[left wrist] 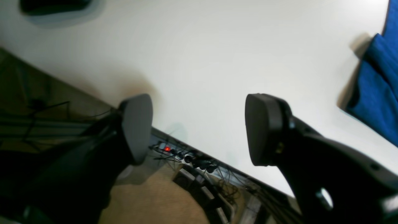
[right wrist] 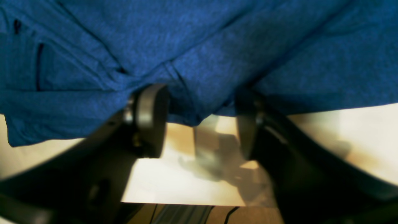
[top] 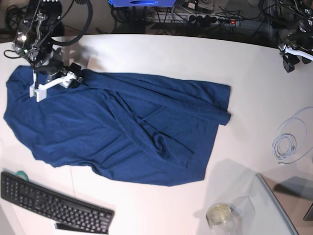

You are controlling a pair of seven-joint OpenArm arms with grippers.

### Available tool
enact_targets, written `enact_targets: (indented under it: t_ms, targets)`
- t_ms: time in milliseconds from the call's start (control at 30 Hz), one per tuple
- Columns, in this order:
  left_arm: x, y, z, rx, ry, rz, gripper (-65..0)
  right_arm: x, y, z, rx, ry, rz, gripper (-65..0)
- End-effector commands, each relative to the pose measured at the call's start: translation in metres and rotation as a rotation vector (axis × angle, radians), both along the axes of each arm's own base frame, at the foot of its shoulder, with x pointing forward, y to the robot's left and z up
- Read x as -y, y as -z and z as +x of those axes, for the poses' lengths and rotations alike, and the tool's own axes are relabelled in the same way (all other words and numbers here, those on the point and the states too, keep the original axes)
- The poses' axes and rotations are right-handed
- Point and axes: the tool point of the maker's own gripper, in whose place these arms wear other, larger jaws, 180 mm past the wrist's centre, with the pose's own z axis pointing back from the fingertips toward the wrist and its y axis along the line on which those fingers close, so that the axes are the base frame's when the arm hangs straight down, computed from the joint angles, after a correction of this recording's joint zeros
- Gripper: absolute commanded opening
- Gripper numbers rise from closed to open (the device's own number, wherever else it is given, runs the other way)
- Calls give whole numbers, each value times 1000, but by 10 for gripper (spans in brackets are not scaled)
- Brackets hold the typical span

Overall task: Layout the t-shirt on the table in an organized manner, then fold the t-shirt properly
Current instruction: 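Move the right gripper over the shirt's bunched corner and grasp it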

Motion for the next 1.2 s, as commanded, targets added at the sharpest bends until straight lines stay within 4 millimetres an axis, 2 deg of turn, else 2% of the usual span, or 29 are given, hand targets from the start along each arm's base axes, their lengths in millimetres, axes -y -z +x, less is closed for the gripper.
enact_targets:
  t_ms: [0,67,267,467,533,667,833,900,1167]
  targets:
    - [-6,-10,3,30,8,26,-202,-1,-6,5,24,1,4,-252]
    - [-6,-9,3,29,8,24,-202,-3,-5,2,7,-9,10,-228]
    - [-6,-9,3,24,8,28,-202,-8,-5,1,-5,-25,21,-237]
    - [-6,-9,3,22,8,28,-202,-39,-3,2,-3,-117,47,-242]
    - [-6,-8,2,21,8,28,-202,-43,-4,3,-1,-129,50,-291]
    - [-6,-8,2,20,6,27,-202,-42,-6,5,6,-124,47,-476]
    - [-6,-8,2,20,8,27,-202,-39,-8,11,17,-120,41,-615]
    - [-6,-8,2,20,8,27,-202,-38,-9,13,20,-121,39,-642]
    - [-6,-8,2,20,8,27,-202,-36,-21,25,55,-125,21,-635]
